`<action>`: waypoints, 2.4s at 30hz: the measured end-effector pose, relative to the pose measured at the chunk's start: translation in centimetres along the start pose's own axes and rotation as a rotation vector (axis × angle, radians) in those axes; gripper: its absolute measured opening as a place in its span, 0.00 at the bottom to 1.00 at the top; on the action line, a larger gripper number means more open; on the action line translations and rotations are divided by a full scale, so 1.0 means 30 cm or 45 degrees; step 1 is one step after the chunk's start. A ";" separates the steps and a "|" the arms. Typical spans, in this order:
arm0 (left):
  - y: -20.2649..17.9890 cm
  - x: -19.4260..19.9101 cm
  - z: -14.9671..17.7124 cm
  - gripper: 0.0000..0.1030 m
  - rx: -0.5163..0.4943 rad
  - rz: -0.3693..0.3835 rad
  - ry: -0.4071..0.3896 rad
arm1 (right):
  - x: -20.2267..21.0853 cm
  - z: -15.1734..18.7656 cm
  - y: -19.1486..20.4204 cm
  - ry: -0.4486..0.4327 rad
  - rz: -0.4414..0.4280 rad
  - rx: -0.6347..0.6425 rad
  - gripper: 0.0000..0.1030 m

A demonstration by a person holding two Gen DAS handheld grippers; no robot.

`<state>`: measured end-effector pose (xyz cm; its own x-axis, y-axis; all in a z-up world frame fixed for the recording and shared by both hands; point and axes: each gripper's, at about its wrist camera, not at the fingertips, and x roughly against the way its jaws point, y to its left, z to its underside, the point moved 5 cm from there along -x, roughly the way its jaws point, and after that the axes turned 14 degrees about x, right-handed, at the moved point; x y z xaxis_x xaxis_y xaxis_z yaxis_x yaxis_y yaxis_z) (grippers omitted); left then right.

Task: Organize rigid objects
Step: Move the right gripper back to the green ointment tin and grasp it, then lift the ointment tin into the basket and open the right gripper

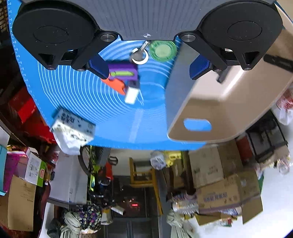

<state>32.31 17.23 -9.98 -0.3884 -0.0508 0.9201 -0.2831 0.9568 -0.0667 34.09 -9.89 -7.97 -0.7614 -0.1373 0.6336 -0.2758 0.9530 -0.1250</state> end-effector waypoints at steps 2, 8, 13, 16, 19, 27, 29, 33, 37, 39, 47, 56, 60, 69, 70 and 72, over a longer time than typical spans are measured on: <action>0.000 0.000 0.000 0.09 -0.001 -0.001 0.000 | -0.019 0.023 0.002 0.019 0.007 0.016 0.92; 0.000 -0.001 0.002 0.09 -0.001 -0.004 0.000 | -0.040 0.062 -0.009 0.042 -0.047 -0.025 0.92; 0.001 -0.001 0.002 0.09 -0.001 -0.002 0.001 | -0.022 0.058 -0.021 0.018 -0.009 0.022 0.92; 0.000 -0.001 0.003 0.09 0.002 0.001 0.002 | -0.022 0.065 -0.046 0.029 -0.002 0.011 0.92; 0.000 -0.001 0.001 0.09 0.004 0.003 0.003 | -0.045 0.082 -0.054 0.063 -0.001 0.036 0.92; 0.000 -0.001 0.001 0.09 0.003 0.002 0.003 | -0.128 0.130 -0.021 0.080 -0.160 0.179 0.90; 0.001 -0.001 0.000 0.09 0.003 0.003 0.003 | -0.148 0.133 0.000 0.092 -0.224 0.238 0.90; 0.001 -0.001 0.001 0.09 0.005 0.005 0.003 | -0.170 0.126 0.032 0.096 -0.337 0.318 0.88; 0.001 -0.001 0.002 0.09 0.003 0.001 0.003 | -0.177 0.118 0.062 0.085 -0.381 0.468 0.87; 0.002 -0.003 0.002 0.09 0.002 -0.001 0.002 | -0.177 0.115 0.079 0.079 -0.407 0.555 0.87; 0.003 -0.004 0.004 0.09 0.002 0.000 0.002 | -0.218 0.118 0.145 0.112 -0.481 0.850 0.77; 0.002 -0.005 0.003 0.09 0.002 -0.001 0.002 | -0.240 0.085 0.137 0.137 -0.565 0.869 0.62; 0.000 -0.005 0.004 0.09 0.000 -0.003 0.002 | -0.253 0.081 0.091 0.148 -0.565 0.753 0.53; 0.001 -0.005 0.002 0.09 -0.002 -0.004 0.002 | -0.250 0.071 0.087 0.147 -0.529 0.718 0.53; 0.001 -0.005 0.002 0.09 -0.002 -0.004 0.002 | -0.244 0.072 0.090 0.141 -0.518 0.711 0.53; 0.000 -0.004 0.001 0.09 -0.001 -0.003 0.002 | -0.232 0.077 0.081 0.125 -0.488 0.693 0.53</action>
<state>32.32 17.24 -10.12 -0.3866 -0.0530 0.9207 -0.2833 0.9569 -0.0639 37.38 -7.23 -14.45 -0.5007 -0.3893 0.7731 -0.7923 0.5659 -0.2282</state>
